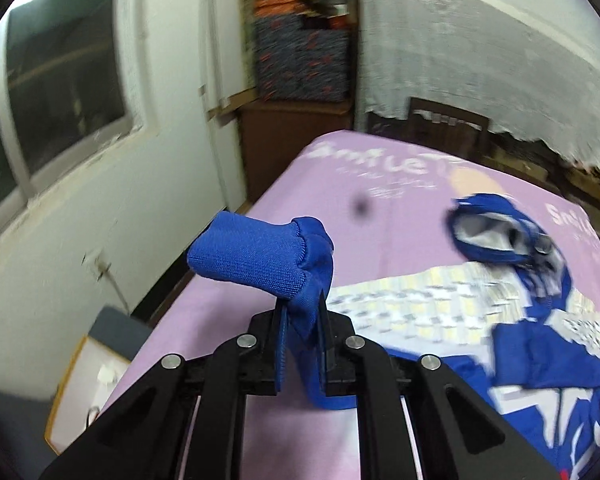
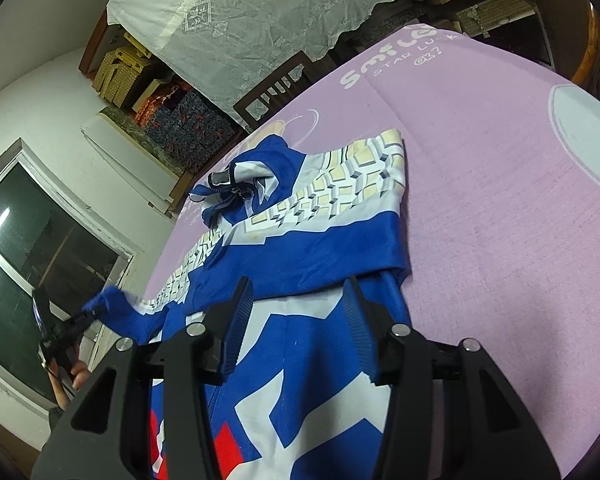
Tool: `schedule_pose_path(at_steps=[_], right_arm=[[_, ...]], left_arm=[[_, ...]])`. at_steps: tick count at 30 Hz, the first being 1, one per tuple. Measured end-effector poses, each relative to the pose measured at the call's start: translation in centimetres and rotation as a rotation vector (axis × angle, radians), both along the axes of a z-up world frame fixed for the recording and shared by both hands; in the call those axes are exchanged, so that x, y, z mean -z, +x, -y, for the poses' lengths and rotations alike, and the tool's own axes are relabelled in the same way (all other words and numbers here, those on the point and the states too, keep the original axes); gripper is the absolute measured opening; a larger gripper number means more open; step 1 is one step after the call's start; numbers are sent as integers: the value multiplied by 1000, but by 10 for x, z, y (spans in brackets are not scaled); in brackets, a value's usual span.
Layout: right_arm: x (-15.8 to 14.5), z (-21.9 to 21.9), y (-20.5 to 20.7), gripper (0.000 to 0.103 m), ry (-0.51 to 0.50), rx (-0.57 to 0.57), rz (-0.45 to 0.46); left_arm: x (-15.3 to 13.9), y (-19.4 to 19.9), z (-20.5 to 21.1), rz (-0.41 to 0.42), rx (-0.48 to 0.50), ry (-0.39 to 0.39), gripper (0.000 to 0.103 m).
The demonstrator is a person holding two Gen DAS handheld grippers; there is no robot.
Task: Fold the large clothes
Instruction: 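Lift the blue sleeve cuff with the left gripper and lay it across the jacket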
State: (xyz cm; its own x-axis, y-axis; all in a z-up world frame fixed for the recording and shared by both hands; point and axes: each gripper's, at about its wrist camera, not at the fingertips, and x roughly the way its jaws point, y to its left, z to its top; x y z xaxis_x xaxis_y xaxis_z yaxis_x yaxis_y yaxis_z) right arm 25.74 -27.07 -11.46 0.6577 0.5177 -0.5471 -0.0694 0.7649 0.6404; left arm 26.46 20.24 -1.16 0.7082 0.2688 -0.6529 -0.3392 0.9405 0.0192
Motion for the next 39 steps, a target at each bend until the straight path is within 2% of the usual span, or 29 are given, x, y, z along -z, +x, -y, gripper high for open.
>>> schedule_pose_path(at_steps=[5, 8, 13, 16, 23, 29, 32, 34, 36, 39], right_arm=[[0, 4, -2, 47, 43, -8, -13], [0, 7, -3, 47, 49, -10, -13], [0, 11, -3, 47, 79, -11, -16], [2, 15, -2, 47, 110, -13, -30], [6, 28, -1, 47, 169, 13, -58], [10, 32, 2, 47, 187, 16, -78], [12, 32, 3, 47, 183, 25, -87], [13, 34, 4, 47, 177, 32, -87], [13, 34, 4, 47, 168, 34, -82], [11, 32, 3, 47, 150, 33, -66]], left_arm=[[-17, 21, 74, 11, 116, 66, 12], [-21, 35, 117, 12, 185, 80, 12], [-13, 54, 182, -5, 285, 96, 12], [0, 62, 226, -25, 357, 103, 12], [43, 67, 299, -88, 487, 119, 12], [93, 68, 327, -193, 556, 130, 16], [98, 64, 323, -209, 572, 107, 30], [91, 55, 314, -190, 573, 82, 50], [77, 41, 298, -146, 583, 66, 59], [58, 14, 262, -70, 551, 100, 78]])
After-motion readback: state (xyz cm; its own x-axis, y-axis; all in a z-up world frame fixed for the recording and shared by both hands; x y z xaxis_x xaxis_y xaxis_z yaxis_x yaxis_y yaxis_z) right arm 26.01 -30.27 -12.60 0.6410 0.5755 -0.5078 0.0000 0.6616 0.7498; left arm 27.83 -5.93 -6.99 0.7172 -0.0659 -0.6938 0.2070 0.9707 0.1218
